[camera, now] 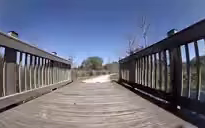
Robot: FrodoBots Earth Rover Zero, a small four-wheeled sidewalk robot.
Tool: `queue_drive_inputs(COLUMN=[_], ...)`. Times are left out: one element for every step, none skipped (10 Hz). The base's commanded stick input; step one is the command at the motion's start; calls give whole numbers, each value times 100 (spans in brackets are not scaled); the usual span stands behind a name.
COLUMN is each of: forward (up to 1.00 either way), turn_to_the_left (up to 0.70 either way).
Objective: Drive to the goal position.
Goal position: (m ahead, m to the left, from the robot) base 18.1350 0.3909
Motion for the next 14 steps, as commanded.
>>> queue_drive_inputs(forward=[50,50,50,50,50,50,50,50,50,50,50,50,50,50], turn_to_the_left=[0,0,0,0,0,0,0,0,0,0,0,0,0,0])
